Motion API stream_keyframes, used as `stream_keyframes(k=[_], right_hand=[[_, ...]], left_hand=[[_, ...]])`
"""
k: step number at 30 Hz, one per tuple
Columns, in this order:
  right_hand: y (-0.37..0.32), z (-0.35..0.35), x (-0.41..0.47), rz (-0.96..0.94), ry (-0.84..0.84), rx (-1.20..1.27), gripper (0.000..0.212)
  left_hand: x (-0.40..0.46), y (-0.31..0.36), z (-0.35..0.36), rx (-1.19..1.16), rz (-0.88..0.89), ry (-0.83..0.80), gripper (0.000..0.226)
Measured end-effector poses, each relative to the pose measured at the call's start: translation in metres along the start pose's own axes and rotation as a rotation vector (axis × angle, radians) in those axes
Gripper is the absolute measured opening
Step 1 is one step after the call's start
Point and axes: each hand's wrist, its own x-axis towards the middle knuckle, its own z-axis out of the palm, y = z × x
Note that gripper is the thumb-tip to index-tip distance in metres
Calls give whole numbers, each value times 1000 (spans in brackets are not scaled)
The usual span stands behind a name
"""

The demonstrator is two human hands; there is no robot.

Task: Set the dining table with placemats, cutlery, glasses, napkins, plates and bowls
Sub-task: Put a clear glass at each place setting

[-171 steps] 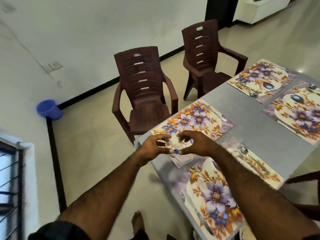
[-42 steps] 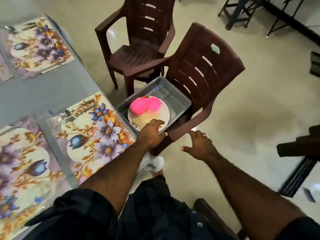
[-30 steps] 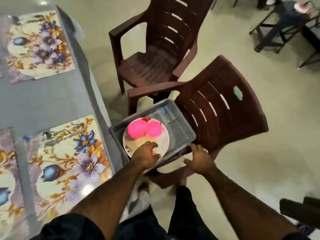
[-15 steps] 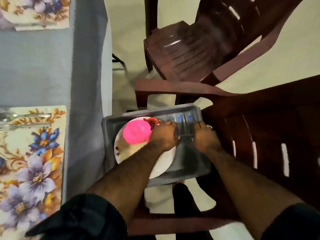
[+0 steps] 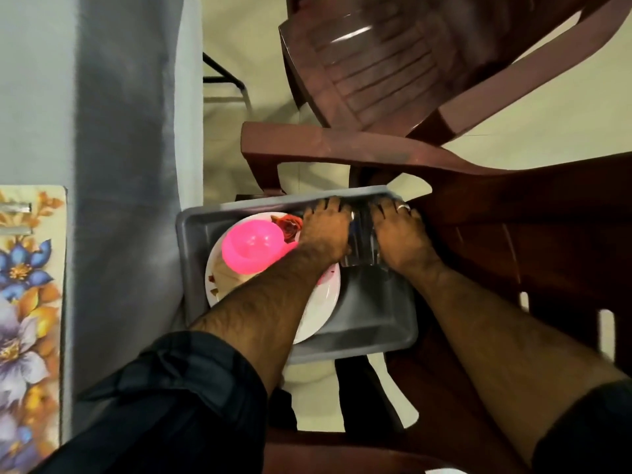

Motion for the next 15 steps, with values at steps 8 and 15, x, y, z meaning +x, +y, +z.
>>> stream_keyframes(k=[8, 15], right_hand=[[12, -17, -61, 44, -13, 81, 34], [33, -79, -112, 64, -156, 622, 22]], left_hand=[[-57, 22, -12, -210, 6, 34, 37], [-135, 12, -52, -702, -77, 93, 20]])
